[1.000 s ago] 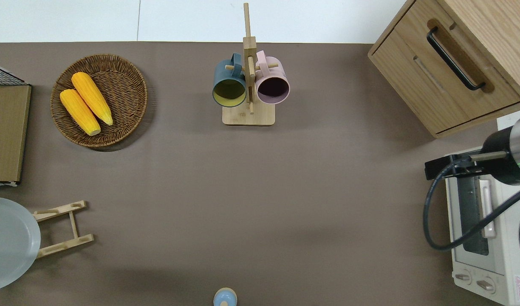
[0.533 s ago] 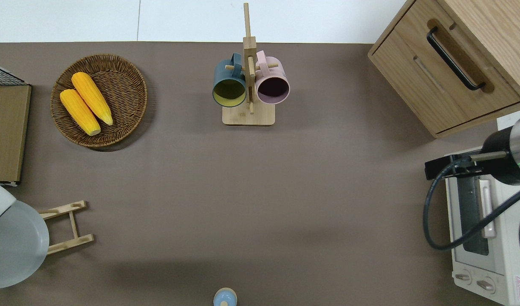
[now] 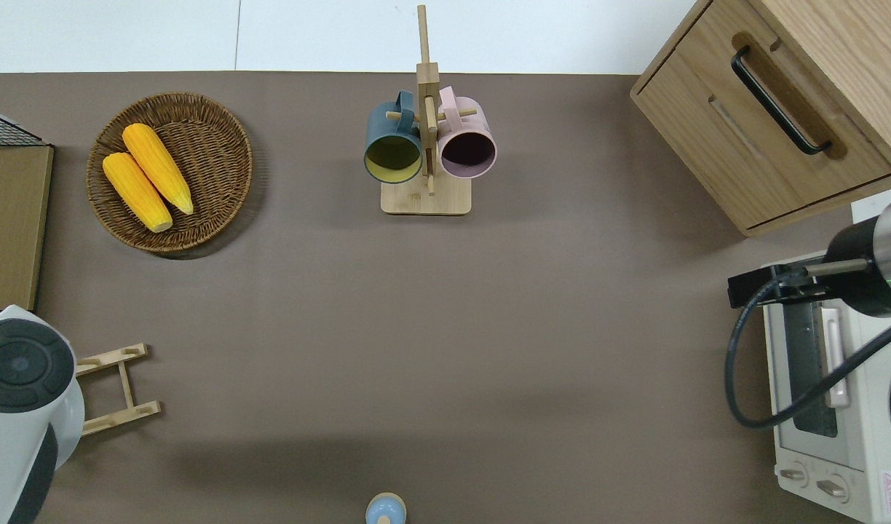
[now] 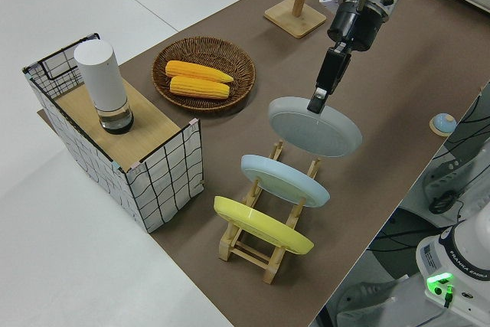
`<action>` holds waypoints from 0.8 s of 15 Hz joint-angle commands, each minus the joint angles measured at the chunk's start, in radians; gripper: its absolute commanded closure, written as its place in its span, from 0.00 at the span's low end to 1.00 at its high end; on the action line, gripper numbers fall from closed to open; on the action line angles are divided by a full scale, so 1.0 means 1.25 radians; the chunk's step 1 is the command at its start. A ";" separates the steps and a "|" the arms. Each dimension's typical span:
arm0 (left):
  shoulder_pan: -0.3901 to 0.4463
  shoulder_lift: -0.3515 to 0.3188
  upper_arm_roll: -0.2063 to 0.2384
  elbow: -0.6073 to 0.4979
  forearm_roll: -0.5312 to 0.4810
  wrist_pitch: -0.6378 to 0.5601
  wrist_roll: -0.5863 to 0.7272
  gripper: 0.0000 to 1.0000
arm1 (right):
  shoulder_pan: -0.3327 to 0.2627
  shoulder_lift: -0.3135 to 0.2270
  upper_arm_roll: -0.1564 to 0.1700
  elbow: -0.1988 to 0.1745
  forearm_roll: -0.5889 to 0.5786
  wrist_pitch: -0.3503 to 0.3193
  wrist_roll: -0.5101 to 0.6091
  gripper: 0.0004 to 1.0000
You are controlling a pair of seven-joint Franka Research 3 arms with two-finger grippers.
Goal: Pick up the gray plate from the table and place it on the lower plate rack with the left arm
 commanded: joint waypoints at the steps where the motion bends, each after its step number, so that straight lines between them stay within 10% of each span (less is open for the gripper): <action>1: -0.007 -0.005 -0.022 -0.041 0.040 -0.003 -0.078 1.00 | -0.006 -0.002 0.005 0.005 0.005 -0.012 0.000 0.01; 12: -0.007 0.054 -0.066 -0.063 0.062 -0.010 -0.204 1.00 | -0.006 -0.002 0.004 0.005 0.005 -0.012 -0.001 0.01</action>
